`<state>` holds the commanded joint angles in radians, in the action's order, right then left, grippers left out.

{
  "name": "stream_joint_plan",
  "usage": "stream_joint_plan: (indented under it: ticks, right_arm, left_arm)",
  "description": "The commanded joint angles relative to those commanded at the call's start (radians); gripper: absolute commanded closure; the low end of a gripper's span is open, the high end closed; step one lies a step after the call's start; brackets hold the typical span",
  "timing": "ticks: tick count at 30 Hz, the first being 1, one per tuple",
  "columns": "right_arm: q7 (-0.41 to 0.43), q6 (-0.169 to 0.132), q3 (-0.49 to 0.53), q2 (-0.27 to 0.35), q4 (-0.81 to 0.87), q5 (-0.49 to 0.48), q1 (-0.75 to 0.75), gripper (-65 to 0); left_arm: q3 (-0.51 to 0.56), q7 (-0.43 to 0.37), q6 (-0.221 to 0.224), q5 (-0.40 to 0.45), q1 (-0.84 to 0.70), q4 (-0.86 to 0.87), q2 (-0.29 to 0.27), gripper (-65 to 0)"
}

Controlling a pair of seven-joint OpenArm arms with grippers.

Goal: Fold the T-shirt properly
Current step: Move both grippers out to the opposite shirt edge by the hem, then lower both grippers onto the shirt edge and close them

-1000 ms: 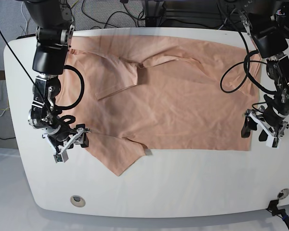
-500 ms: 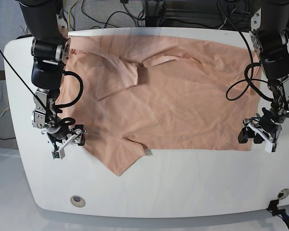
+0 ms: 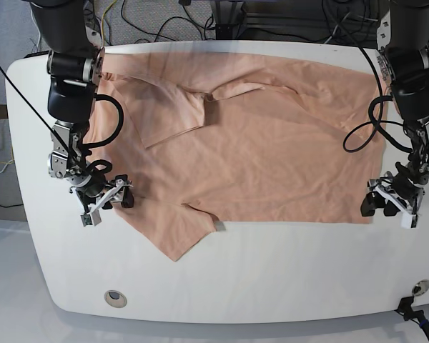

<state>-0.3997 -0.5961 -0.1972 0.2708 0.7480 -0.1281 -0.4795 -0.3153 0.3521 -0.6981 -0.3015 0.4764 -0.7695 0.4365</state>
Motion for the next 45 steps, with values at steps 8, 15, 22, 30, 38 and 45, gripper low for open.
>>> stream_joint_plan:
  ticks: [8,15,22,30,38,45]
  right_arm:
    - [-0.015,0.0,0.0,-0.011,0.038,-0.003,0.023,-34.8]
    - [-0.015,0.0,0.0,-0.026,0.038,0.0,0.025,-34.8]
    - [-0.014,0.0,0.0,-0.026,0.04,0.0,0.038,-34.8]
    - [-0.014,0.0,0.0,-0.023,0.04,-0.002,0.038,-34.8]
    - [-0.015,0.0,0.0,-0.023,0.089,0.0,0.069,-34.8]
    - [-0.015,0.0,0.0,-0.026,0.115,0.0,0.081,-34.8]
  left_arm:
    - [0.002,-0.008,0.01,0.0,0.0,0.002,0.017,-42.4]
    - [0.005,-0.046,0.085,0.002,0.003,0.107,0.018,-42.3]
    - [0.015,-0.092,0.085,0.031,0.003,0.209,-0.011,-42.3]
    - [0.017,-0.095,0.079,0.095,0.003,0.206,-0.074,-42.2]
    - [0.017,-0.095,0.079,0.089,0.02,0.167,-0.074,-42.0]
    - [0.017,-0.094,0.079,0.089,0.023,0.149,-0.074,-41.9]
